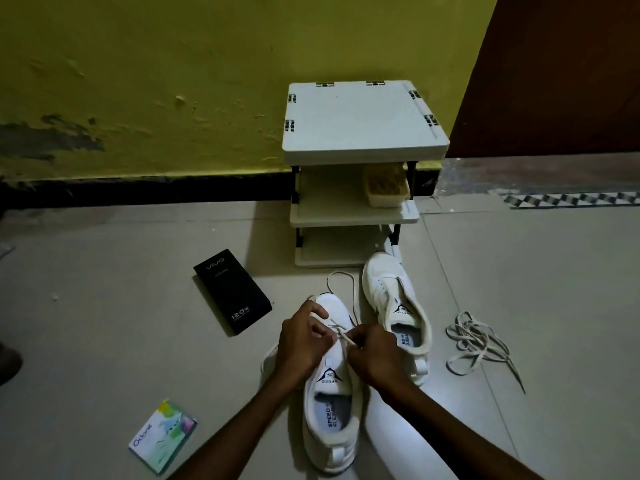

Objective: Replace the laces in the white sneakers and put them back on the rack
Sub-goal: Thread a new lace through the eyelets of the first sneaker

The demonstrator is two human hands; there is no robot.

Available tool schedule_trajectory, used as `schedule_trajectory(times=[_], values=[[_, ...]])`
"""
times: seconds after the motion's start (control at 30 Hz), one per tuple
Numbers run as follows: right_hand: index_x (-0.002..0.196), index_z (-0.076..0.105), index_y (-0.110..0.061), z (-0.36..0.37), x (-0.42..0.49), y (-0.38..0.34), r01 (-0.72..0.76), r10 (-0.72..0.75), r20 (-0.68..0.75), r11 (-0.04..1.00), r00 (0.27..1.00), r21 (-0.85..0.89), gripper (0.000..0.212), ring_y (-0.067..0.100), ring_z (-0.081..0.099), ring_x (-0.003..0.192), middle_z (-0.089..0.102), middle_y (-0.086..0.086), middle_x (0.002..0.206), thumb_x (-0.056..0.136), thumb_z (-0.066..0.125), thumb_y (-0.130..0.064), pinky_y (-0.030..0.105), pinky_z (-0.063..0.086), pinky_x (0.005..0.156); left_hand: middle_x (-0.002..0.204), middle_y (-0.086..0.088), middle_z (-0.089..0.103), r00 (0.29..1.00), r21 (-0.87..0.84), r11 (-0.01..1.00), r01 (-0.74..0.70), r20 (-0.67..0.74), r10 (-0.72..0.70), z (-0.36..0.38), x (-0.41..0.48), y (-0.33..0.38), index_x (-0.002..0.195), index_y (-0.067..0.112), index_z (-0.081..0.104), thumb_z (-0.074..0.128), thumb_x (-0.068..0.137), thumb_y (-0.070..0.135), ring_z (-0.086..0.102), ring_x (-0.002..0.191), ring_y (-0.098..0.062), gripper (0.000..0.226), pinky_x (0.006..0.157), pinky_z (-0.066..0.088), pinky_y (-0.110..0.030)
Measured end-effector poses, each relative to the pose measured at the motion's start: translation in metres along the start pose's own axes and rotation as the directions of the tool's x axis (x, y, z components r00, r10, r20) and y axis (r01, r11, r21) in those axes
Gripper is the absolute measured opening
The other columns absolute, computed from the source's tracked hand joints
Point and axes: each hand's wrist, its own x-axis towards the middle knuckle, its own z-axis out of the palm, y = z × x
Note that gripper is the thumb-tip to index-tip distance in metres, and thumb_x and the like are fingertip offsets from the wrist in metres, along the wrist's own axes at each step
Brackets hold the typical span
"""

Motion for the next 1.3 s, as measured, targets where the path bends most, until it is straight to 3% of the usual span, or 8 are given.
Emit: schedule_trajectory(times=[0.2,0.47,0.6,0.73,0.87,1.03,1.2,1.3], values=[[0.077,0.067,-0.028,-0.001,0.004,0.000,-0.020,0.020,0.028,1.000,0.999,0.009,0.012,0.017,0.067,0.086,0.073,0.000,0.086,0.079,0.066,-0.016,0.028,0.054,0.075,0.068,-0.004,0.072,0.999,-0.123,0.991,0.054,0.015,-0.052,0.002,0.004,-0.010,0.090,0.015,0.057,0.079,0.069,0.003,0.063,0.059,-0.005,0.033,0.060,0.049,-0.020],[0.089,0.072,-0.023,0.002,0.007,0.001,-0.001,0.001,0.024,1.000,1.000,-0.014,0.016,0.018,0.067,0.088,0.072,0.000,0.090,0.077,0.065,-0.015,0.026,0.050,0.071,0.064,0.004,0.069,0.999,0.071,0.997,-0.040,0.006,0.040,0.009,0.008,-0.002,0.086,0.026,0.049,0.068,0.071,0.009,0.065,0.063,-0.006,0.030,0.069,0.054,-0.030],[0.093,0.071,-0.020,-0.001,0.007,0.002,0.043,-0.042,0.042,0.998,0.998,-0.039,0.012,0.019,0.065,0.089,0.071,0.000,0.091,0.086,0.064,-0.026,0.028,0.049,0.074,0.064,0.006,0.071,1.000,-0.021,1.000,0.011,0.001,-0.011,0.011,0.005,-0.003,0.094,0.025,0.052,0.079,0.067,0.010,0.069,0.072,-0.008,0.041,0.078,0.055,-0.034],[0.085,0.068,-0.020,-0.003,0.009,0.010,0.030,-0.035,0.058,0.996,0.998,0.084,0.021,0.025,0.062,0.073,0.066,0.000,0.076,0.093,0.051,-0.028,0.033,0.048,0.068,0.065,0.004,0.072,1.000,-0.096,0.995,0.001,-0.015,-0.003,0.013,0.002,-0.008,0.107,0.017,0.061,0.084,0.067,0.009,0.071,0.079,-0.013,0.047,0.083,0.056,-0.036],[0.078,0.069,-0.023,0.000,0.007,0.011,0.066,-0.063,-0.045,0.995,0.997,0.079,0.008,0.019,0.068,0.078,0.071,-0.004,0.076,0.084,0.064,-0.022,0.031,0.053,0.072,0.070,-0.001,0.074,0.998,-0.151,0.987,0.060,0.007,-0.060,0.015,0.003,-0.009,0.113,0.009,0.063,0.078,0.071,0.000,0.070,0.078,-0.012,0.046,0.085,0.057,-0.037],[0.065,0.060,-0.021,0.005,0.011,0.000,0.058,-0.059,-0.133,0.998,0.989,-0.009,0.012,0.022,0.066,0.074,0.068,0.001,0.073,0.076,0.063,-0.018,0.030,0.051,0.065,0.083,-0.004,0.072,0.987,-0.156,0.977,0.146,0.092,-0.133,0.012,0.002,-0.009,0.126,0.006,0.054,0.069,0.076,-0.011,0.067,0.079,-0.013,0.056,0.072,0.055,-0.019],[0.075,0.066,-0.011,-0.026,0.012,-0.026,0.257,-0.282,-0.155,0.952,0.947,-0.167,0.001,0.024,0.064,0.070,0.066,0.005,0.073,0.075,0.066,-0.011,0.041,0.056,0.068,0.094,-0.009,0.066,0.972,0.021,0.998,0.059,0.229,-0.063,0.014,0.008,-0.012,0.138,0.009,0.041,0.072,0.084,0.001,0.059,0.086,-0.013,0.063,0.063,0.043,-0.003],[0.075,0.066,-0.014,-0.061,0.006,-0.061,0.329,-0.346,-0.224,0.938,0.911,-0.113,0.009,0.017,0.064,0.070,0.065,0.000,0.073,0.078,0.066,-0.005,0.037,0.056,0.069,0.088,-0.015,0.064,0.956,0.027,0.999,0.038,0.288,-0.044,0.009,0.004,0.001,0.117,0.004,0.057,0.060,0.094,0.013,0.059,0.076,-0.020,0.025,0.060,0.049,-0.021]])
